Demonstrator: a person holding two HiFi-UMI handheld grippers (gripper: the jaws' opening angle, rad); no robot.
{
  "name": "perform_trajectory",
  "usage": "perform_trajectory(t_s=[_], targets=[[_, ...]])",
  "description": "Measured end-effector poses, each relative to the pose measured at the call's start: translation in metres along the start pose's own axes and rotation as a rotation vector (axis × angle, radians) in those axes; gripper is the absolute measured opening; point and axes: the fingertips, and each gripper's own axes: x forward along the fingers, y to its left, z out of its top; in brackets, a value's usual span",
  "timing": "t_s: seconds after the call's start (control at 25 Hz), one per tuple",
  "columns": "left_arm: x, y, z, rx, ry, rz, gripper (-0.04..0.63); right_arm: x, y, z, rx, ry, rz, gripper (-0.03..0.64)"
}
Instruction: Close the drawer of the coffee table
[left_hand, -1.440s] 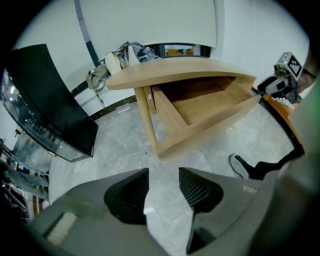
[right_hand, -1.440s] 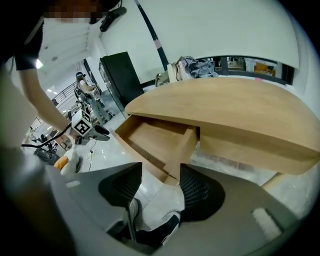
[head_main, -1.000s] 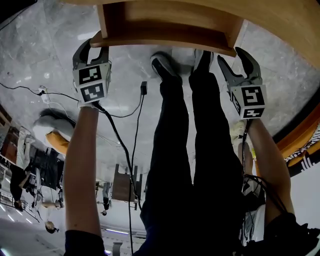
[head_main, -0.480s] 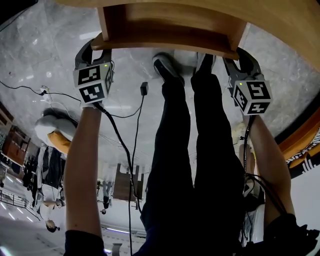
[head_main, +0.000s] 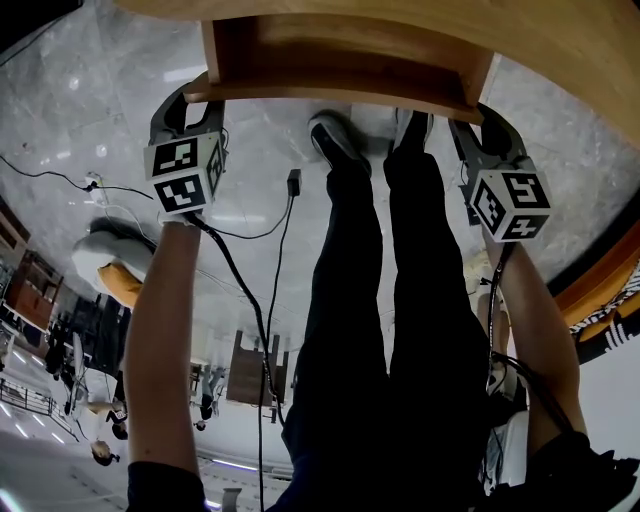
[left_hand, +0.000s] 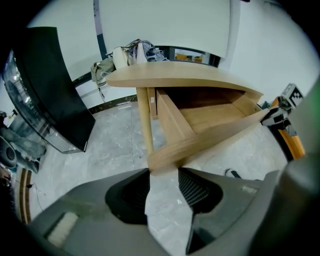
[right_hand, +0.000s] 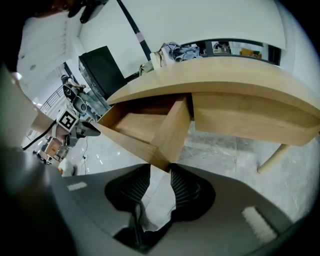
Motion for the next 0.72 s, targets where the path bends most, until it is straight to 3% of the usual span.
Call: perform_trajectory(t_s=[0.08,0.4,0.72], targets=[[0.001,0.0,0.003,0.003,0.007,0.0,0.186,0.0,-0.001,0.003,0.014,-0.004,-0.004,0.13],[0.012,0.005,0.028,-0.112,-0.04,0.016,0.183,0.006,-0.017,0.032,0.036,-0.072,-0.016,0.13],[0.016,0.005,0.047,-0.101,-0.065,0.008,0.183,0.005,-0.028,0.047,0.106,-0.139,0.014,0.13]])
